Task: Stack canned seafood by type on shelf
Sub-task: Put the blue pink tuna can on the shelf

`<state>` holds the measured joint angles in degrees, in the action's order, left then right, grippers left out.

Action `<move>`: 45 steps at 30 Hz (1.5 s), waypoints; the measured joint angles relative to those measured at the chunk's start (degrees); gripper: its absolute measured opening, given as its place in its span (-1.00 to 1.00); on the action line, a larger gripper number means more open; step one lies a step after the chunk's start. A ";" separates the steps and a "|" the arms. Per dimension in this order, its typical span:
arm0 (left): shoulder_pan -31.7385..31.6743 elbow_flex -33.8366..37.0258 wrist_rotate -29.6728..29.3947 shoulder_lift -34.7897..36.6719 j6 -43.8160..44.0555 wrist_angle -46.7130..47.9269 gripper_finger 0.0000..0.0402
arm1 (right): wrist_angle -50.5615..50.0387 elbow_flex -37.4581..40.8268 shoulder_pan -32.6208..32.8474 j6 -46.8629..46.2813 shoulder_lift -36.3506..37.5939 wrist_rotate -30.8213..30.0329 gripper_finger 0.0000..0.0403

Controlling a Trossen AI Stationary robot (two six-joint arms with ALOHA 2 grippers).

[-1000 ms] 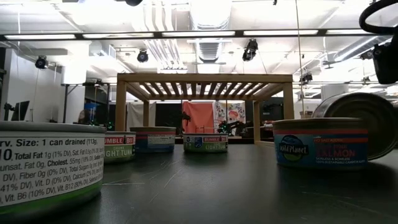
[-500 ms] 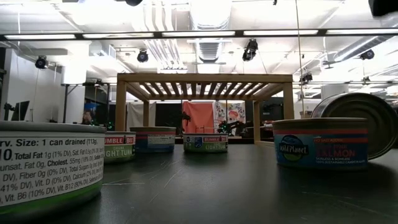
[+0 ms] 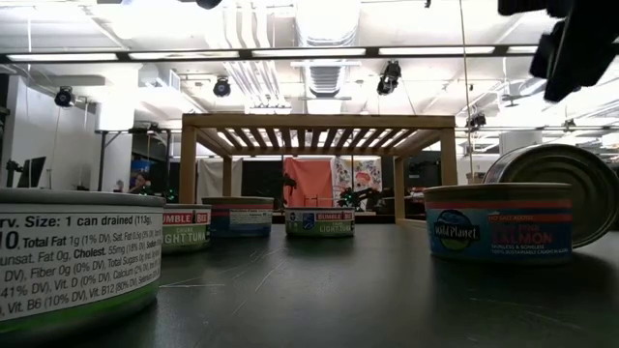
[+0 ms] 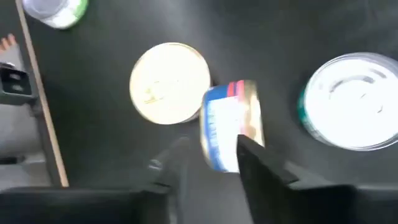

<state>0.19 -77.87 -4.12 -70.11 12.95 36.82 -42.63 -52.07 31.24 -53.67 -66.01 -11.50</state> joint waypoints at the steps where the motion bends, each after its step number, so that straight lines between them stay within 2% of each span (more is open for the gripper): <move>1: 0.00 0.00 0.00 0.00 0.12 -0.17 0.30 | -0.23 -0.01 -0.46 1.30 -0.21 -0.01 -0.22; 8: 0.00 0.00 -1.42 0.00 0.68 -0.25 0.30 | -1.62 0.07 -0.91 9.07 -4.01 -0.04 0.43; 11: 0.00 0.00 -1.50 0.00 1.05 -0.28 0.30 | -1.65 0.07 -0.91 10.77 -6.76 -0.06 0.61; 14: 0.00 0.01 -1.53 0.00 1.07 -0.39 0.30 | -1.65 0.07 -0.91 11.06 -9.79 -0.53 0.69; 18: 0.00 0.02 -2.29 0.00 1.07 -0.40 0.30 | -1.62 0.07 -0.91 11.01 -13.84 -0.51 0.66; 24: 0.00 0.00 -3.04 0.00 1.07 -0.40 0.30 | -1.45 0.10 -0.91 10.20 -16.73 -0.51 0.47; 29: 0.00 0.00 -3.04 0.00 1.08 -0.40 0.30 | -1.19 0.11 -0.91 10.23 -16.49 -0.51 0.24; 33: 0.00 0.00 -3.02 0.00 1.07 -0.40 0.30 | -0.20 0.11 -0.91 10.36 -15.82 0.11 -0.05; 40: -0.02 0.00 -3.04 0.00 0.62 -0.44 0.30 | -0.35 -0.29 -0.99 9.56 -13.02 2.53 -0.07; 45: 0.00 0.00 -3.02 0.00 0.64 -0.90 0.30 | -8.84 -7.64 -2.33 9.18 -7.90 2.34 -0.07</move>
<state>0.19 -77.87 -7.14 -70.11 13.59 35.92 -51.48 -59.72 28.91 -44.49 -73.92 -9.16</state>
